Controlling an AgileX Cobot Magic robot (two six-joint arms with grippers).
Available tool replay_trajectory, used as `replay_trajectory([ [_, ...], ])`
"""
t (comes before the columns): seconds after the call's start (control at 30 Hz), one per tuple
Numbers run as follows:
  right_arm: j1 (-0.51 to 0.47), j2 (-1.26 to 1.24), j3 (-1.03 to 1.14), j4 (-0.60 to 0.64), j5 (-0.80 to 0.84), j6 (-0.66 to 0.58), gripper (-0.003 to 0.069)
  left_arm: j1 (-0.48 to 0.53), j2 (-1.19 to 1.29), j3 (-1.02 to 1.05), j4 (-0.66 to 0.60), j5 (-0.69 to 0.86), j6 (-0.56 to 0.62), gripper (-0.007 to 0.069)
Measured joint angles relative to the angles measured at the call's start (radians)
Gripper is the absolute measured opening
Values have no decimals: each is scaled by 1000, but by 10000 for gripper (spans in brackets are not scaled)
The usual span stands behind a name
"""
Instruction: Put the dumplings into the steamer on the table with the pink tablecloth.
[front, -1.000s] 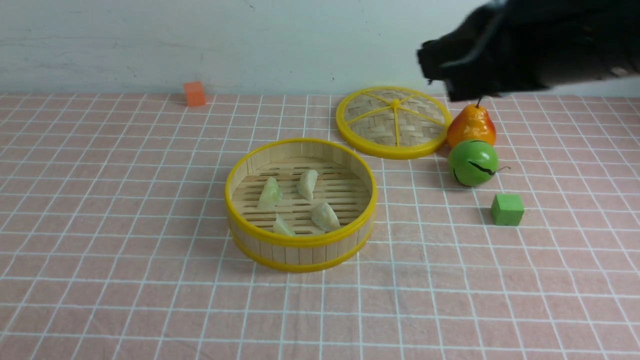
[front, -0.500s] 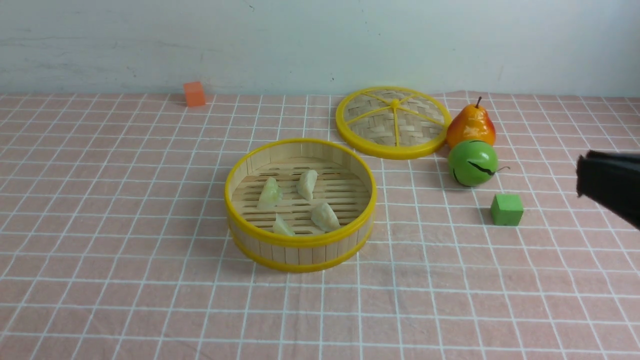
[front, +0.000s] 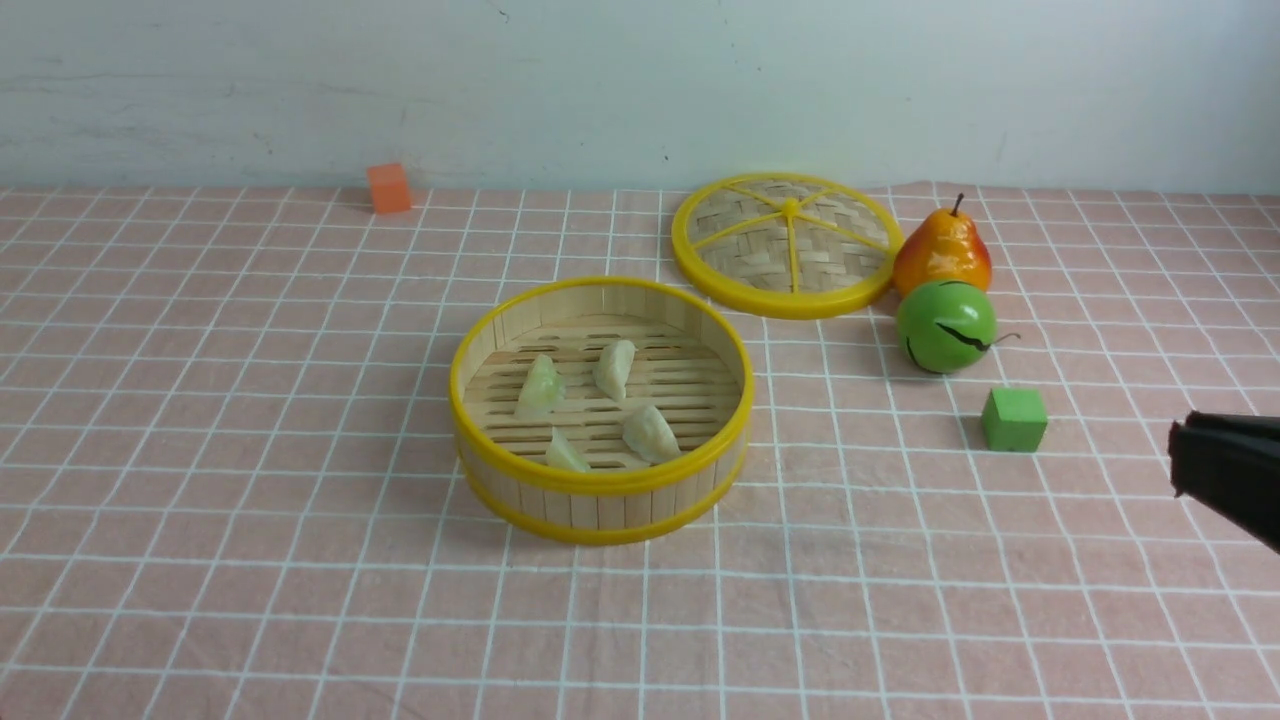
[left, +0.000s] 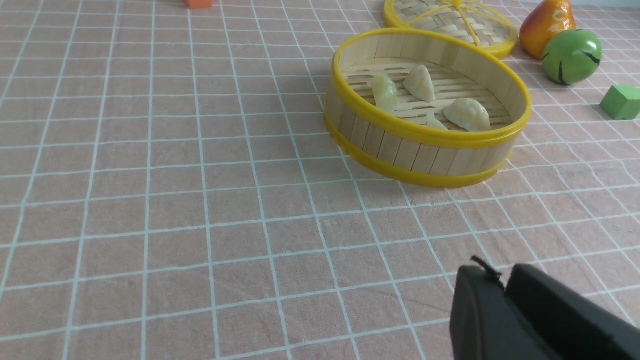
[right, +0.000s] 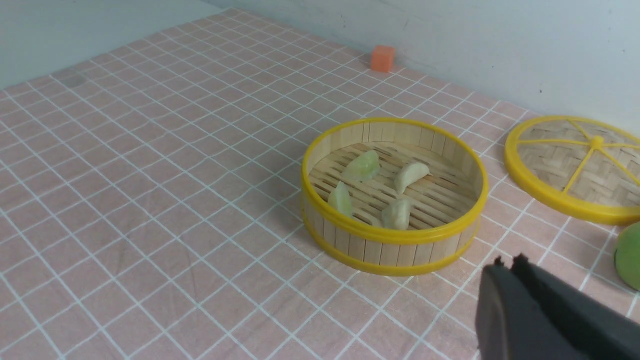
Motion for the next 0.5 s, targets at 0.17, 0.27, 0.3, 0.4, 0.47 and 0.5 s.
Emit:
replay_trajectory([
  [0.17,0,0,0,12,-1,0,-18,0,0,0,0,0,0,74],
  [0.27,0,-3,29,16,-38,0,-20,0,0,0,0,0,0,75],
  [0.3,0,-8,49,16,-71,0,-20,0,0,0,0,0,0,75],
  [0.4,-25,-52,157,27,-202,0,-20,0,0,0,0,0,-1,75],
  [0.47,-74,-94,245,41,-301,0,-20,0,0,0,0,0,-1,75],
  [0.5,-110,-122,294,51,-353,0,-20,0,0,0,0,0,-1,75],
])
